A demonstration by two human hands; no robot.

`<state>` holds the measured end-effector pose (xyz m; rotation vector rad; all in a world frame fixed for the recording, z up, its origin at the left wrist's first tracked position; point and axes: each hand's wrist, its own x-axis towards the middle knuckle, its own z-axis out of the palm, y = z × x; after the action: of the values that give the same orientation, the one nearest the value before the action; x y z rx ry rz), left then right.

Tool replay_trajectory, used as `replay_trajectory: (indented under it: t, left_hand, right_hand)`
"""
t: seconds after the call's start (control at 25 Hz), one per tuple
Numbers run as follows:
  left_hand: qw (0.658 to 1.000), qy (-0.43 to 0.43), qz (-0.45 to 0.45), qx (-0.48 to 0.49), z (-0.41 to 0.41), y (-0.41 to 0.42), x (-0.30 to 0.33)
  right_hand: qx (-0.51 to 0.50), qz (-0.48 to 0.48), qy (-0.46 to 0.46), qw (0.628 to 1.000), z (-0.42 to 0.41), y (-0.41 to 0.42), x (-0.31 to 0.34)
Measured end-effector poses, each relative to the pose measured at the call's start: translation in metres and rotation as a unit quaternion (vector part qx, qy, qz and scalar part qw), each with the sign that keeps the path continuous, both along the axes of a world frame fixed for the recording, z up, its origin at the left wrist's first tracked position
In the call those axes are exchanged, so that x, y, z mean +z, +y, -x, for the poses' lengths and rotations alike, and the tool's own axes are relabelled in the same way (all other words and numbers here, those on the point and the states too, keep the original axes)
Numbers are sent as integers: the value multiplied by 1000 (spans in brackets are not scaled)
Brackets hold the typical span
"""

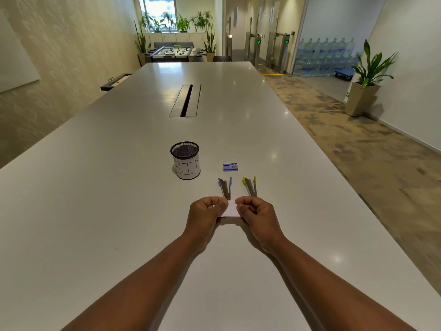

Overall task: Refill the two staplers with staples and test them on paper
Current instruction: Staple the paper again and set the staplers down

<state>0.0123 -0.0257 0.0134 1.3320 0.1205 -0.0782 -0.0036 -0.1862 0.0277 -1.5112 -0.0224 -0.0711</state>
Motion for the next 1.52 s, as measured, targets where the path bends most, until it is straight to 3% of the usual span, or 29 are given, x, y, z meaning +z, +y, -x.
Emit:
replay_trajectory:
  t: [0.8, 1.16, 1.44, 1.52]
  left_hand:
    - [997, 4, 13, -70, -2, 15, 4]
    - [993, -54, -70, 78, -11, 21, 28]
    - [991, -38, -75, 99, -32, 42, 18]
    - [979, -44, -147, 134, -38, 53, 10]
  right_hand:
    - [2, 23, 48, 999, -10, -7, 6]
    - [-4, 126, 25, 992, -43, -4, 42]
    - [3, 219, -41, 975, -68, 12, 60]
    - [-5, 234, -60, 970, -80, 15, 69]
